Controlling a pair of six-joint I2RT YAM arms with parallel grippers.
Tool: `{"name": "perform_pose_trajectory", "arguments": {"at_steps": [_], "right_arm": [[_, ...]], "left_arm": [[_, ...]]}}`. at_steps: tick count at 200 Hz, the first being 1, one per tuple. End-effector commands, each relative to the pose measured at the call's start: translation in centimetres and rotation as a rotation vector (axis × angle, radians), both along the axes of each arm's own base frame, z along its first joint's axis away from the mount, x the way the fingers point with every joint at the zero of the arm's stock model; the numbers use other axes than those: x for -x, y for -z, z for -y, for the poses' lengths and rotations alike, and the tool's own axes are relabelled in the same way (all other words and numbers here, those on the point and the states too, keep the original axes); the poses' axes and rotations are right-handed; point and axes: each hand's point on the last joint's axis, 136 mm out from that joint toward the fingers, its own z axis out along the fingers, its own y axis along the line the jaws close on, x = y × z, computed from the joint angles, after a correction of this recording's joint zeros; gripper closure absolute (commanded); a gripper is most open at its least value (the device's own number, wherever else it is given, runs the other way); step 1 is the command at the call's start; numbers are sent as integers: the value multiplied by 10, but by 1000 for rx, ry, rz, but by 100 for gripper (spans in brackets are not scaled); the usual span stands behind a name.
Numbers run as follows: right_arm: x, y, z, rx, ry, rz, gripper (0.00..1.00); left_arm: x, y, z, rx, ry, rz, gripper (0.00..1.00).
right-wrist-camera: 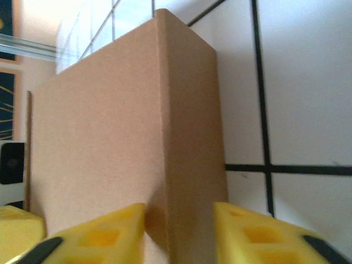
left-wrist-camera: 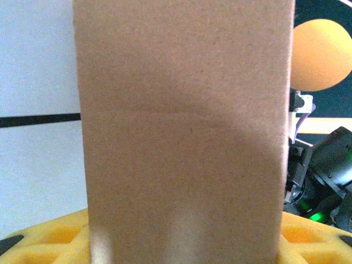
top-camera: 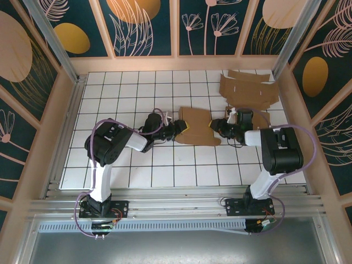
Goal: Fold the paper box
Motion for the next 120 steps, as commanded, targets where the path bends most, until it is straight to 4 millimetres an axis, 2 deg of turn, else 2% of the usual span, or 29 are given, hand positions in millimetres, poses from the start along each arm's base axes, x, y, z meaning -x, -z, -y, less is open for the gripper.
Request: {"name": "perform_pose_trajectory", "arguments": {"at_steps": [1, 21, 39, 50, 68, 84, 92, 103, 111, 120], "right_arm": [[14, 3, 27, 124, 106, -71, 53], [6, -52, 32, 173, 136, 100, 39], [9, -106, 24, 318, 105, 354, 25], [19, -138, 12, 412, 56, 539, 21], [54, -179, -23, 473, -127, 842, 20], [91, -194, -53, 548, -319, 1107, 20], [103, -193, -60, 642, -391, 1234, 16], [124, -181, -74, 782, -533, 1395, 11], [134, -171, -80, 883, -614, 1485, 6], [130, -169, -79, 972, -603, 1526, 2]], "left_arm": [[0, -23, -3, 6, -32, 9, 44], [-1, -23, -15, -57, -93, -21, 48], [0, -27, -25, -78, -153, -53, 50], [0, -32, -30, -66, -187, -72, 50], [2, -38, -36, -39, -236, -131, 54], [4, -45, -34, 3, -234, -175, 56], [5, -50, -33, 25, -229, -184, 57], [5, -55, -33, 45, -239, -206, 57], [6, -58, -33, 52, -243, -217, 57], [6, -60, -34, 51, -250, -220, 57]]}}
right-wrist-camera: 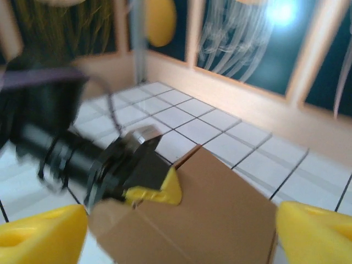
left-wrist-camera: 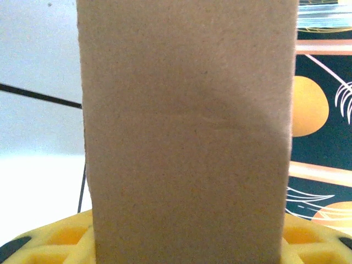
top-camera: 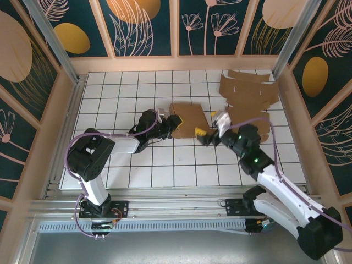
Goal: Fold the paper box
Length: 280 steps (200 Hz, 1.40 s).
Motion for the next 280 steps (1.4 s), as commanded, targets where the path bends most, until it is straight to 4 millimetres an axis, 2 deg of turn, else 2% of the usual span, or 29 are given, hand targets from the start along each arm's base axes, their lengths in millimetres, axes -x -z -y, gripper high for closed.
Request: {"name": "perform_pose_trajectory", "arguments": {"at_steps": [1, 5, 8, 12, 26, 56, 105, 129, 155, 188, 209, 222, 240, 263, 280], "right_arm": [[4, 30, -3, 379, -17, 352, 2], [0, 30, -2, 394, -2, 361, 2], [-2, 31, -2, 408, 3, 367, 1], [-5, 33, -2, 433, 9, 374, 1], [-12, 44, -5, 524, -5, 396, 1], [-24, 62, -21, 599, -59, 411, 1], [-63, 58, -34, 589, 74, 498, 1], [-77, 63, -39, 614, 105, 521, 5], [-87, 68, -46, 626, 117, 547, 13], [-96, 73, -52, 645, 115, 560, 37], [-98, 72, -54, 640, 117, 561, 41], [-96, 71, -55, 635, 104, 546, 43], [-89, 69, -53, 614, 82, 512, 45], [-79, 66, -42, 594, 75, 462, 48], [-71, 61, -34, 578, 63, 414, 50]], "left_arm": [[1, -12, -7, 50, -67, -96, 57], [0, -10, -8, 45, -73, -103, 57], [1, -20, -9, 55, -76, -88, 57], [1, -23, -10, 56, -83, -88, 57], [2, -25, -15, 48, -108, -99, 58], [4, -33, -23, 57, -144, -110, 59], [8, -39, -27, 65, -160, -135, 60], [10, -41, -27, 86, -158, -147, 59], [14, -43, -27, 109, -153, -161, 59], [17, -49, -24, 141, -136, -176, 58], [17, -53, -24, 167, -134, -181, 56], [16, -56, -26, 173, -142, -173, 52], [12, -64, -35, 171, -172, -129, 41], [2, -84, -59, 126, -250, -31, 26], [-4, -105, -81, 68, -316, 56, 19]]}}
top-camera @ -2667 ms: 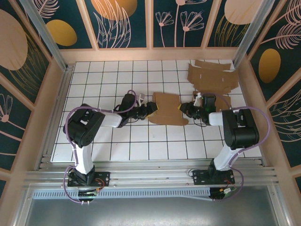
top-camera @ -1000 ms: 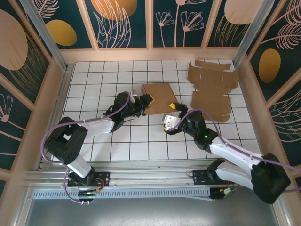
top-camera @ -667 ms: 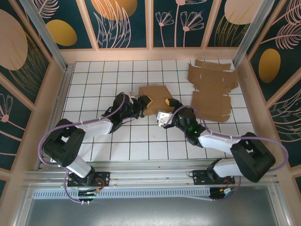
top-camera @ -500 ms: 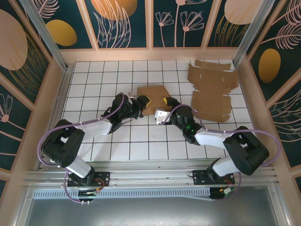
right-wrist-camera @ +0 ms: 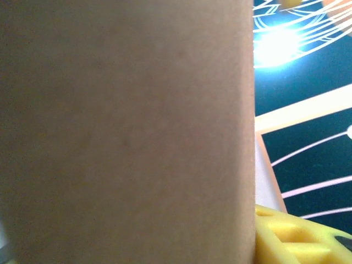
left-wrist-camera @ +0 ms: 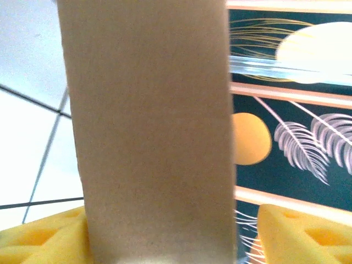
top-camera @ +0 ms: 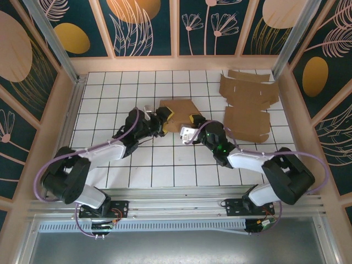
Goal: Fold the paper box
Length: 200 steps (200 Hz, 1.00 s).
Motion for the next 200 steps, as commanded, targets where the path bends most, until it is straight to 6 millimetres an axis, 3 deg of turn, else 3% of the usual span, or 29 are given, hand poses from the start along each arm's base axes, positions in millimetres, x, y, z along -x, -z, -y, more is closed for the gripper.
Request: {"name": "perform_pose_trajectory", "arguments": {"at_steps": [1, 18, 42, 54, 66, 84, 109, 130, 157, 200], "right_arm": [[9, -26, 8, -84, 0, -41, 50], [20, -27, 13, -55, -25, -152, 51], [46, -35, 20, 69, -97, -390, 53], [61, -39, 25, 162, -123, -501, 52], [71, -44, 26, 242, -124, -608, 53], [77, -47, 25, 346, -95, -752, 53], [71, -41, 28, 453, -12, -907, 53], [63, -40, 14, 469, -28, -965, 53], [58, -30, -7, 471, -87, -1043, 53], [37, 3, -20, 467, -57, -1119, 51]], "left_arm": [[-10, -27, -35, -46, -136, 35, 18], [-13, -62, -59, -172, -205, 201, 12], [-5, -113, -92, -517, -246, 495, 10], [3, -125, -103, -670, -231, 613, 9], [18, -133, -102, -774, -150, 755, 9], [37, -135, -99, -839, -62, 883, 8], [60, -138, -90, -826, 37, 994, 6], [77, -136, -83, -806, 110, 1068, 6], [85, -129, -86, -815, 126, 1075, 6], [91, -121, -81, -799, 179, 1068, 7]]}}
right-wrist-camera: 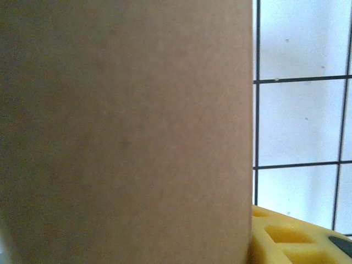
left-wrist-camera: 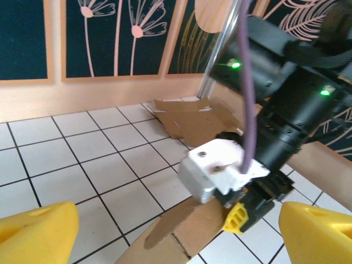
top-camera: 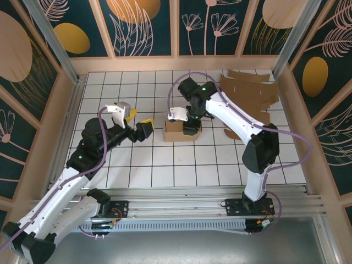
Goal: Fold the paper box
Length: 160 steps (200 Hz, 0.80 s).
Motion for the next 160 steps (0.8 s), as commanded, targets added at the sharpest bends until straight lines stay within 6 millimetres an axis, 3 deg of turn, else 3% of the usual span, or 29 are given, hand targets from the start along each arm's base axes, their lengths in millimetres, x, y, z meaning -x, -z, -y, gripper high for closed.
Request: {"name": "perform_pose_trajectory", "arguments": {"at_steps": [1, 23, 49, 84, 121, 160], "right_arm": [[1, 6, -3, -7, 35, -72, 51], [-8, 22, -5, 15, 75, -85, 50], [-18, 27, -12, 8, 118, -63, 41], [-18, 9, -21, -63, 106, -32, 22], [-21, -14, -28, -142, 92, 20, 14], [-25, -36, -32, -210, 119, 45, 13]], "left_arm": [[8, 6, 4, -29, 51, 8, 7], [6, 11, 3, -34, 36, -3, 7], [3, 17, 0, -28, 11, -15, 6], [-1, 21, 0, -33, 0, -28, 6], [-4, 25, 3, -37, 5, -42, 5], [-8, 33, 4, -53, 3, -67, 6]]}}
